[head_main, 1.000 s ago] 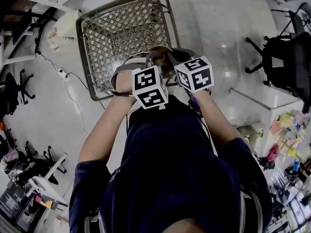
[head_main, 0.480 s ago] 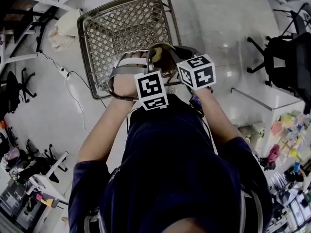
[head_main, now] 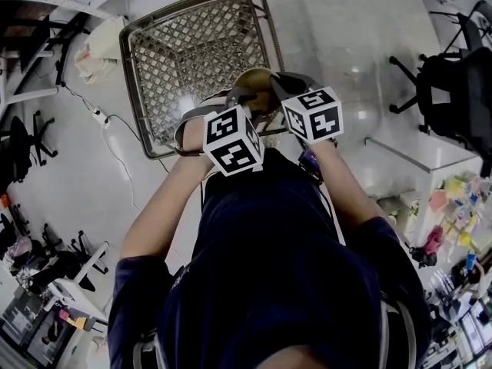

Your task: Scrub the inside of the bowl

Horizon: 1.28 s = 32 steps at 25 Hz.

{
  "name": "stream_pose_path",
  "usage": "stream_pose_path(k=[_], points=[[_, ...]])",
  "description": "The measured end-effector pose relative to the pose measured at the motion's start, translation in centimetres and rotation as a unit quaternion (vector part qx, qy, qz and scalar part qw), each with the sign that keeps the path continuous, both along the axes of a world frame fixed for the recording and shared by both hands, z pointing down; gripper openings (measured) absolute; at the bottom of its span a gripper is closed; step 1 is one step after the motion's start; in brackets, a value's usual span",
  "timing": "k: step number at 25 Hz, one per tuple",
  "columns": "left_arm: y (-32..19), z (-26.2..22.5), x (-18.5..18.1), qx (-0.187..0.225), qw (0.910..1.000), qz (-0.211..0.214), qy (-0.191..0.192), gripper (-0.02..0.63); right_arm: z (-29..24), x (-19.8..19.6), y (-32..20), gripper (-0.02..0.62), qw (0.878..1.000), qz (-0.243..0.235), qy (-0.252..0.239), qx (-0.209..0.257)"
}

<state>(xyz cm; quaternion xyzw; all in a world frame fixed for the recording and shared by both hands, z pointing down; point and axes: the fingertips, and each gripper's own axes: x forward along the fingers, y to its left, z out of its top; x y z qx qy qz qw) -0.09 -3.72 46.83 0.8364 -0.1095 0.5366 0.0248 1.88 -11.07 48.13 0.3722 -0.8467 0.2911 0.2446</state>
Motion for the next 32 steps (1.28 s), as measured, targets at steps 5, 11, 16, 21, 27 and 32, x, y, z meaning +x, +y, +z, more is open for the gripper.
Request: stream_pose_path(k=[5, 11, 16, 21, 27, 32], points=[[-1.3, -1.3, 0.2, 0.010, 0.9978, -0.042, 0.050, 0.121, -0.8, -1.1, 0.0, 0.014, 1.000, -0.008, -0.016, 0.004], [-0.4, 0.9, -1.6, 0.058, 0.9959, 0.028, -0.063, 0.123, -0.4, -1.1, 0.2, 0.014, 1.000, -0.014, -0.004, 0.009], [0.9, 1.0, -1.4, 0.007, 0.9975, 0.043, -0.056, 0.121, 0.5, -0.9, 0.4, 0.014, 1.000, -0.008, 0.006, 0.005], [0.5, 0.0, -1.5, -0.017, 0.9995, 0.016, -0.020, 0.121, 0.6, -0.1, 0.2, 0.014, 1.000, 0.006, 0.010, 0.009], [0.0, -0.3, -1.4, -0.018, 0.9996, 0.011, -0.019, 0.121, 0.4, 0.1, -0.3, 0.014, 1.000, 0.013, 0.008, 0.009], [-0.1, 0.7, -0.1, 0.026, 0.9981, 0.039, -0.040, 0.121, 0.0, -1.5, 0.3, 0.014, 1.000, -0.005, -0.006, 0.002]])
